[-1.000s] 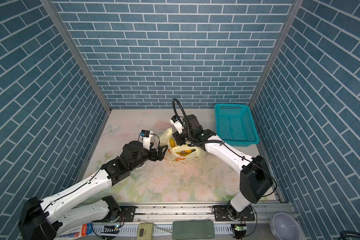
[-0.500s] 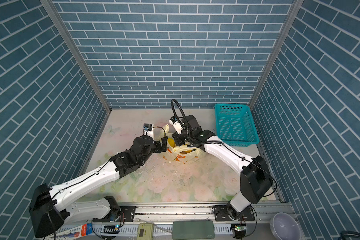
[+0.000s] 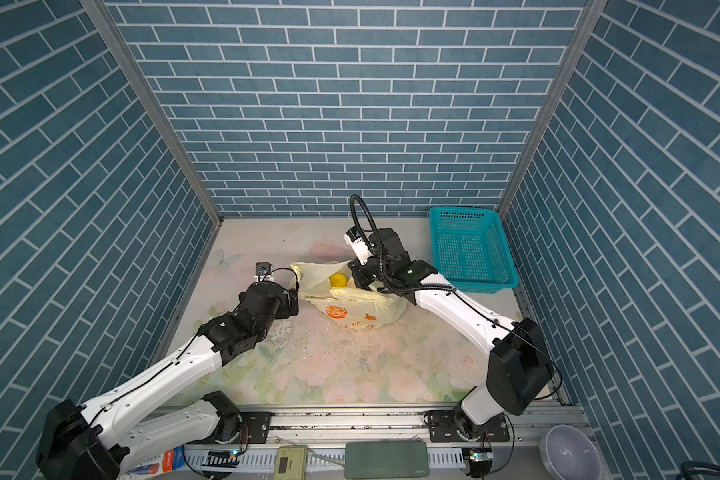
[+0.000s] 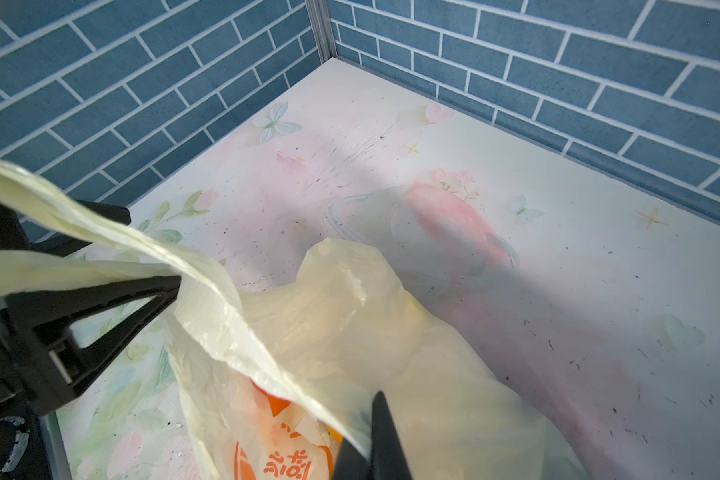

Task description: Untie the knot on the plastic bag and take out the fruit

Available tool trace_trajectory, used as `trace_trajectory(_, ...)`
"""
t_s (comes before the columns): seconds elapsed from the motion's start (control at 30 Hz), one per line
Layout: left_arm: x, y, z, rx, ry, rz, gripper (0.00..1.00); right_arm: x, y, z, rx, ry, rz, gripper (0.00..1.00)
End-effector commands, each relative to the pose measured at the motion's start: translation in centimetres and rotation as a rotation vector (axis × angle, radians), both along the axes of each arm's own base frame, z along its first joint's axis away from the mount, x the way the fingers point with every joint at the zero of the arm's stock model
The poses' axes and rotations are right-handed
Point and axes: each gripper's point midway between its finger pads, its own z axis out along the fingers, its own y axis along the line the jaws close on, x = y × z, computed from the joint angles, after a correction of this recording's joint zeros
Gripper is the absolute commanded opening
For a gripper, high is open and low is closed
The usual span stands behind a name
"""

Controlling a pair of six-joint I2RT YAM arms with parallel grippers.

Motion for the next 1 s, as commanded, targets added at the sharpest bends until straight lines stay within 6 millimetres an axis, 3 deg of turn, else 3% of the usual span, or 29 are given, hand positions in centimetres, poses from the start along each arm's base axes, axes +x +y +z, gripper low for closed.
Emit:
trace_trajectory(0.0,-0.5,-3.4,1.9,-0.075,-0.031,-0.211,1.00,0.4,0.5,0.0,0.009,0.007,0.015,0.00)
trace_trajectory(0.1,-1.7,-5.9,4.1,-0.141,-0.071,-0.391,1.00,0.6,0.6,-0.5,-0.003,0.011,0.016,0.00)
trace_trajectory(0.23,-4.0,-8.4,5.1,-0.206,0.002,-0.596,1.00,1.2,0.3,-1.0,-0.009,0.023,0.007,0.00)
trace_trajectory(0.6,-7.9,-11.3,8.4,-0.285,0.126,-0.914,1.00,3.2,-1.1,-0.5,0.010,0.042,-0.043,0.00)
trace_trajectory(0.7,-7.1,-10.9,10.6,-0.294,0.071,-0.905,1.00,3.3,-1.2,-0.8,0.008,0.054,-0.043,0.00)
trace_trajectory(0.87,-4.2,-7.5,14.7,-0.399,-0.071,-0.792,1.00,2.9,-1.1,-0.5,0.023,0.047,-0.024,0.00)
trace_trajectory(0.97,-2.6,-6.0,15.9,-0.441,-0.114,-0.746,1.00,2.7,-0.9,-0.4,0.032,0.045,-0.009,0.00)
